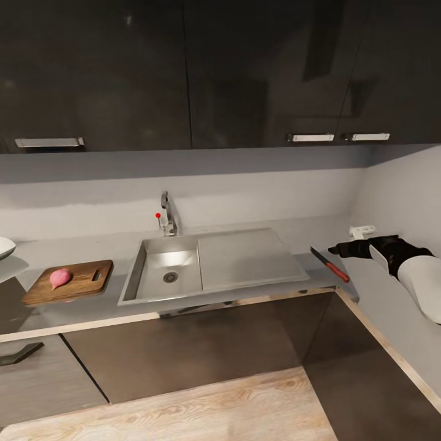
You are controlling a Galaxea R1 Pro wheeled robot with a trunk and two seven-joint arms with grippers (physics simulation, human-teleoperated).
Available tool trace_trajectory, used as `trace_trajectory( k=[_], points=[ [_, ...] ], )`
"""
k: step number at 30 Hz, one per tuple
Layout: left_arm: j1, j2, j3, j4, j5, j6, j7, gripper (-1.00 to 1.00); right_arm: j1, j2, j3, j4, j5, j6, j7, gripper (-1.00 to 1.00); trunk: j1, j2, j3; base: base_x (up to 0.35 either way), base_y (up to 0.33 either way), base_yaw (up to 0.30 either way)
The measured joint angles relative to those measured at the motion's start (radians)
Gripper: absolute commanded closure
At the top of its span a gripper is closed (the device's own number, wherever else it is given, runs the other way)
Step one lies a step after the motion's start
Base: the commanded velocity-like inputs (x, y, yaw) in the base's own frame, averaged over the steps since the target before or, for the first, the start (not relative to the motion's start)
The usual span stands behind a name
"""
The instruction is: In the kitchen, take the Vidalia onion out of the sink, dice it on the chopping board with the paring knife, put the diced onion into the bowl on the countertop, then place both the paring knife and the chopping board into the sink.
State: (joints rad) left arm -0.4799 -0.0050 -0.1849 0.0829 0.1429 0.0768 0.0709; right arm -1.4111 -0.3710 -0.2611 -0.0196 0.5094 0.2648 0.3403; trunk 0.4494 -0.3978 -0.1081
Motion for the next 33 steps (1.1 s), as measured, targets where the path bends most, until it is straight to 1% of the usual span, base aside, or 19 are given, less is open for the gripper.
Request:
trace_trajectory(
  k=[8, 17, 24, 33],
  points=[
    [0.017, 0.001, 0.0, 0.0, 0.0, 0.002, 0.0, -1.0, 0.015, -0.002, 0.0, 0.0, 0.0, 0.001, 0.0, -1.0, 0.0, 0.0, 0.0, 0.0, 0.0, 0.0],
    [0.021, 0.002, 0.0, 0.0, 0.0, 0.003, 0.0, -1.0, 0.038, -0.028, 0.0, 0.0, 0.0, -0.001, 0.0, -1.0, 0.0, 0.0, -0.007, 0.017, 0.0, 0.0],
    [0.021, 0.002, 0.0, 0.0, 0.0, 0.003, 0.0, -1.0, 0.062, -0.03, 0.0, 0.0, -0.001, 0.0, 0.001, -1.0, 0.0, 0.0, -0.017, 0.132, -0.078, 0.0],
    [0.021, 0.003, 0.0, 0.0, 0.0, 0.003, -0.001, -1.0, 0.066, -0.03, 0.0, 0.0, -0.001, -0.001, 0.003, -1.0, 0.0, 0.0, -0.031, 0.177, -0.06, 0.0]
  ],
)
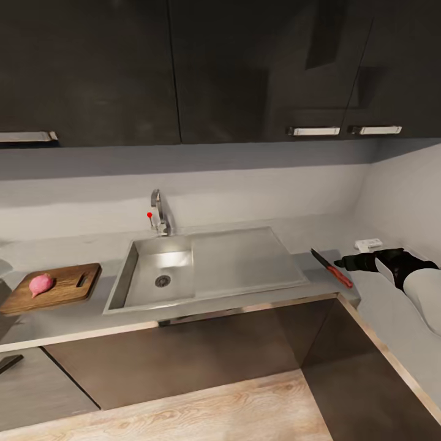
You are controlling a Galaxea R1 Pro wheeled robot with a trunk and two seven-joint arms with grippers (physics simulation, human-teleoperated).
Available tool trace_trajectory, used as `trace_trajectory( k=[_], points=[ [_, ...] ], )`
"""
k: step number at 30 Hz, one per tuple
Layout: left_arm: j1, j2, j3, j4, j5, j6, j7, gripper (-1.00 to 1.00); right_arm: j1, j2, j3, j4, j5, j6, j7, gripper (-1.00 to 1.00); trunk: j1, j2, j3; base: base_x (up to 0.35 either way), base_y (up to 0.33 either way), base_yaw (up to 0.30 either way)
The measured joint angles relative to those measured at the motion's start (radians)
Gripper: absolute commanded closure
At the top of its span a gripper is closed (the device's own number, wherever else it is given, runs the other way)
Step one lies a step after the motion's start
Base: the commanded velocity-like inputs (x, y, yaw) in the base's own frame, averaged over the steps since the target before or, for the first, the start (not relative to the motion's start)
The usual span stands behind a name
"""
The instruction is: In the kitchen, take the Vidalia onion out of the sink, dice it on the chopping board with the paring knife, put the diced onion into the bowl on the countertop, then place both the paring knife and the chopping board into the sink.
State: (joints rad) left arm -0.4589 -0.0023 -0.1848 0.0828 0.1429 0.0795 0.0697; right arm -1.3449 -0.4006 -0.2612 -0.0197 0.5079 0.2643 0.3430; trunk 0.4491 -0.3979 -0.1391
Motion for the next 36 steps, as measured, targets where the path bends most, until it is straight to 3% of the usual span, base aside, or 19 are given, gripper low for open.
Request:
trace_trajectory(
  k=[16, 24, 29, 36],
  points=[
    [0.0, 0.0, 0.0, 0.0, 0.0, 0.001, 0.0, -1.0, 0.028, -0.001, -0.001, 0.0, 0.0, -0.002, 0.006, -1.0, 0.0, 0.0, -0.026, 0.109, -0.001, 0.0],
    [0.0, 0.0, 0.0, 0.0, 0.0, 0.002, 0.0, -1.0, 0.033, -0.026, -0.003, 0.0, -0.001, -0.019, 0.01, -1.0, 0.0, 0.0, -0.039, 0.001, 0.0, 0.0],
    [0.0, -0.001, 0.0, -0.001, 0.0, 0.001, 0.0, -1.0, 0.035, -0.059, -0.004, -0.001, -0.002, -0.02, 0.067, -1.0, 0.0, 0.0, -0.047, 0.0, 0.0, 0.0],
    [0.0, -0.002, 0.0, -0.001, 0.0, 0.002, 0.0, -1.0, 0.035, -0.073, -0.005, -0.001, -0.003, -0.022, 0.106, -1.0, 0.0, 0.0, -0.058, 0.0, 0.0, 0.0]
  ],
)
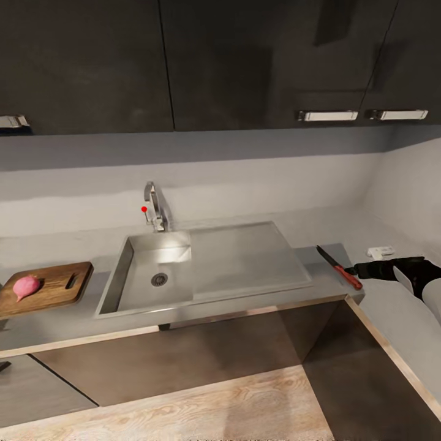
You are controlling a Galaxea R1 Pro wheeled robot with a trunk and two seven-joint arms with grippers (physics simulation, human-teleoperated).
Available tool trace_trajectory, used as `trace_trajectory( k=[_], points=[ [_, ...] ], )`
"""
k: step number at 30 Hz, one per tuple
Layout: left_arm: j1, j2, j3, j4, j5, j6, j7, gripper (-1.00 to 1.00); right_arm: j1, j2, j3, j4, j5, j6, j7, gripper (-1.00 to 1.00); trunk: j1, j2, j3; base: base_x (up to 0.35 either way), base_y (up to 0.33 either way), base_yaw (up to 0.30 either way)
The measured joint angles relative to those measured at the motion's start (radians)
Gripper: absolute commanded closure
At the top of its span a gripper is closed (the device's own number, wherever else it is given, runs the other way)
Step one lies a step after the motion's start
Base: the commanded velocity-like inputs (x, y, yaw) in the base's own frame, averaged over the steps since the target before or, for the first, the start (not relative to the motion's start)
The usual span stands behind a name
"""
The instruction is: In the kitchen, take the Vidalia onion out of the sink, dice it on the chopping board with the paring knife, put the diced onion into the bowl on the countertop, then place both the paring knife and the chopping board into the sink.
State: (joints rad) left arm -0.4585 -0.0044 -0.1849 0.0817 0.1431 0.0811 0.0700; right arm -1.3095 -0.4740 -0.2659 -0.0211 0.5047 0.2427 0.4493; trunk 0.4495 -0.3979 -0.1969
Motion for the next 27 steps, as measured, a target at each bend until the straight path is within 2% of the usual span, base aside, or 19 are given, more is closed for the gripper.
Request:
trace_trajectory(
  k=[8, 19, 27],
  points=[
    [0.0, -0.001, 0.0, 0.0, 0.0, 0.0, 0.001, -1.0, 0.0, -0.001, 0.0, 0.0, 0.0, -0.007, 0.004, -1.0, 0.0, 0.0, -0.012, 0.003, 0.0, 0.0],
    [0.0, -0.001, 0.0, 0.001, 0.0, 0.0, 0.001, -1.0, 0.0, -0.001, 0.0, 0.001, 0.0, -0.034, 0.031, -1.0, 0.0, 0.0, -0.029, 0.147, 0.0, 0.0],
    [0.0, -0.001, 0.0, 0.0, 0.0, 0.0, 0.001, -1.0, 0.001, -0.002, 0.0, 0.002, 0.0, -0.035, 0.037, -1.0, 0.0, 0.0, -0.041, 0.03, 0.0, 0.0]
  ],
)
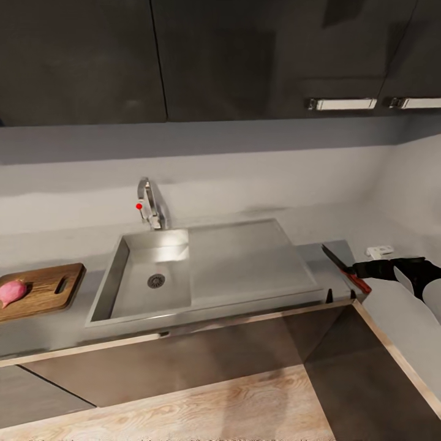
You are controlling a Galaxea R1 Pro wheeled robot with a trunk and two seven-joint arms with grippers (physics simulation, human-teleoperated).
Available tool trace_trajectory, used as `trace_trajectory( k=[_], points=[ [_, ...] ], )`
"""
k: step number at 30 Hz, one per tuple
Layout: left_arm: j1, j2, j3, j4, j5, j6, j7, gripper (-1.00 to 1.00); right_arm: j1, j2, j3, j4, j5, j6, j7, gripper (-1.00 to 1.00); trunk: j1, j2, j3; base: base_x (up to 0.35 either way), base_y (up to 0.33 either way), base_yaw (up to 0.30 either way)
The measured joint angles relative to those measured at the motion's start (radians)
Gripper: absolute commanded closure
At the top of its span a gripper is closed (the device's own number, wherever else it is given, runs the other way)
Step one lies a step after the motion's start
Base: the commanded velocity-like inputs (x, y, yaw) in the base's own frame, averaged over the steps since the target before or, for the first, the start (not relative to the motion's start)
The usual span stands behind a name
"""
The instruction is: In the kitchen, take the Vidalia onion out of the sink, dice it on the chopping board with the paring knife, put the diced onion into the bowl on the countertop, then place both the paring knife and the chopping board into the sink.
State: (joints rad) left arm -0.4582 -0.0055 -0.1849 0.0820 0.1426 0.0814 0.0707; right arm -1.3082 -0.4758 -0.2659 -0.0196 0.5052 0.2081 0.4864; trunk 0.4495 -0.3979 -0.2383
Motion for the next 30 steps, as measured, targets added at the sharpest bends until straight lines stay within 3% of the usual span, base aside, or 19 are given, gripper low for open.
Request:
trace_trajectory(
  k=[5, 14, 26, 30],
  points=[
    [0.0, 0.0, 0.0, 0.0, 0.0, 0.0, 0.0, -1.0, 0.0, -0.006, 0.0, 0.0, 0.0, 0.0, 0.002, -1.0, 0.0, 0.0, -0.008, 0.003, 0.0, 0.0],
    [0.0, 0.0, 0.0, 0.0, 0.0, 0.0, 0.0, -1.0, 0.0, -0.042, -0.001, 0.0, -0.001, 0.0, 0.056, -1.0, 0.0, 0.0, -0.022, 0.0, 0.0, 0.0],
    [0.0, 0.0, 0.0, 0.001, 0.0, 0.0, 0.0, -1.0, 0.0, -0.05, -0.003, -0.001, -0.002, -0.001, 0.077, -1.0, 0.0, 0.0, -0.041, 0.0, 0.0, -0.026],
    [0.0, 0.0, 0.0, 0.0, 0.0, 0.0, 0.0, -1.0, 0.0, -0.05, -0.003, -0.001, -0.021, -0.001, 0.079, -1.0, 0.0, 0.0, -0.047, 0.0, 0.0, -0.064]
  ],
)
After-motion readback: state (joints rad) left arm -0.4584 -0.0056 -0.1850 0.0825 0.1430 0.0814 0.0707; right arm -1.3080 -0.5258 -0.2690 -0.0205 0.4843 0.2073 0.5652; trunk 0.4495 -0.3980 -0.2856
